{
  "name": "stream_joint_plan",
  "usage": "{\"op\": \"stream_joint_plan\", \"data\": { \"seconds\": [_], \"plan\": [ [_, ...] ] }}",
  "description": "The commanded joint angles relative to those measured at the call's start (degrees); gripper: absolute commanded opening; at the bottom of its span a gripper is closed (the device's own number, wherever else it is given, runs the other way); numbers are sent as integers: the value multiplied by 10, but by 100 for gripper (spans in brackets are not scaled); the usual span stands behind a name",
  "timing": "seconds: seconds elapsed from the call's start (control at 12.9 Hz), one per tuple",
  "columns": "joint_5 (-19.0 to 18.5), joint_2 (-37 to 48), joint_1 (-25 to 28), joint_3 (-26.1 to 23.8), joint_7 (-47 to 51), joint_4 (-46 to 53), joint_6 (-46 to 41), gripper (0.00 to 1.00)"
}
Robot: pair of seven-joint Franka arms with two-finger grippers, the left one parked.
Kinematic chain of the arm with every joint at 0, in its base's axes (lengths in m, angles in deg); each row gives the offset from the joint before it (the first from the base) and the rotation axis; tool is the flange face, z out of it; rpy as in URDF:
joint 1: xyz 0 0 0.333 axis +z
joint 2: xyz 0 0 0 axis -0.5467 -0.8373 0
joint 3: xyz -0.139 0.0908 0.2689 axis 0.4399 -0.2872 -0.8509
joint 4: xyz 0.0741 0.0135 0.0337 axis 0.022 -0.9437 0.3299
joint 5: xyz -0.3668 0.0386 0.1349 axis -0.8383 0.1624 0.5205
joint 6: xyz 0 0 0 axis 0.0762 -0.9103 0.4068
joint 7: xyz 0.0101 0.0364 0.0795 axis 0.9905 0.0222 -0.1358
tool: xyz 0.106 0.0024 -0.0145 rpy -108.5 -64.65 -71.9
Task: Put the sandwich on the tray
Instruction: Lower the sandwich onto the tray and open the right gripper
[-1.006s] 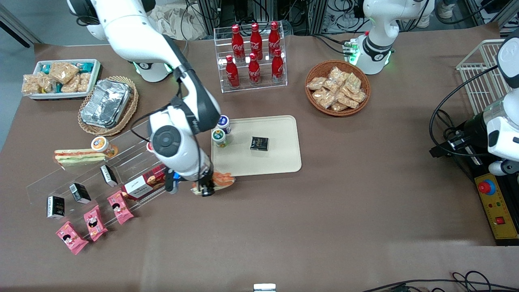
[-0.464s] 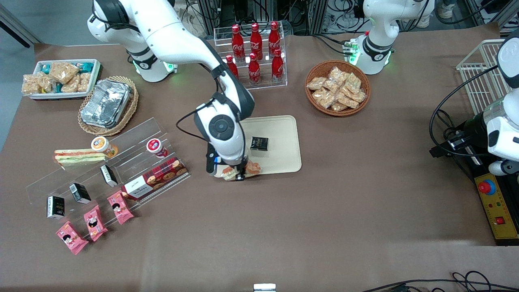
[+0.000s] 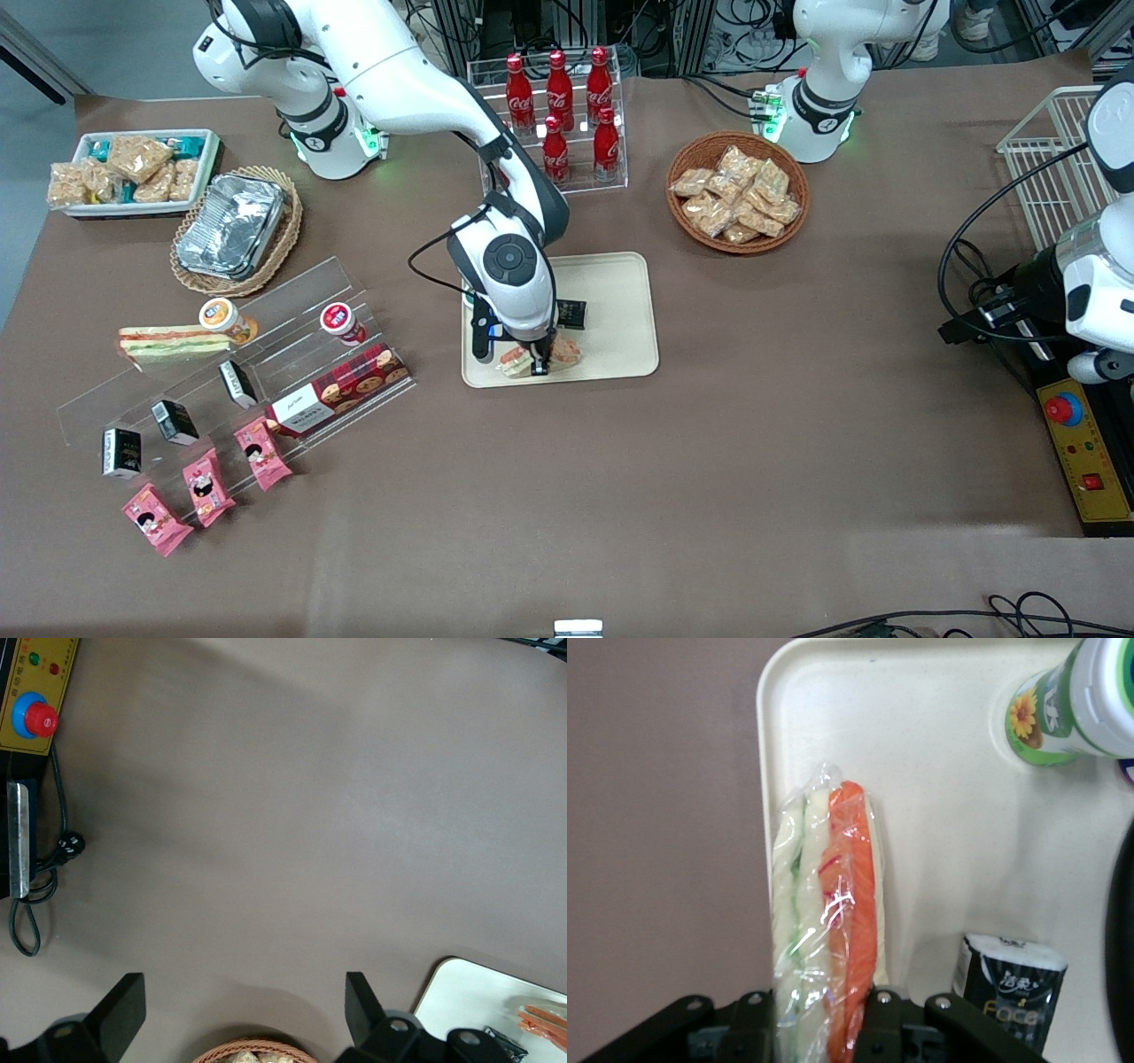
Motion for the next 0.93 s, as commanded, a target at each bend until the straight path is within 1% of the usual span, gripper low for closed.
{"op": "stream_joint_plan", "data": {
  "seconds": [0.0,0.08,0.15,0.23,0.31,0.39,0.46,0.54,0.85],
  "plan": [
    [8,8,7,8,-1,-7,12,0],
    [8,8,7,8,-1,-3,12,0],
    [8,10,7,8,-2,-2,13,18],
    [8,9,7,8,-2,4,13,26],
    [4,8,9,8,-2,6,15,29],
    [-16,6,15,7,-2,6,19,60],
    [-42,6,24,7,-1,6,19,99],
    [-53,6,28,6,1,6,18,100],
    [-53,5,39,6,3,4,17,100]
  ]
}}
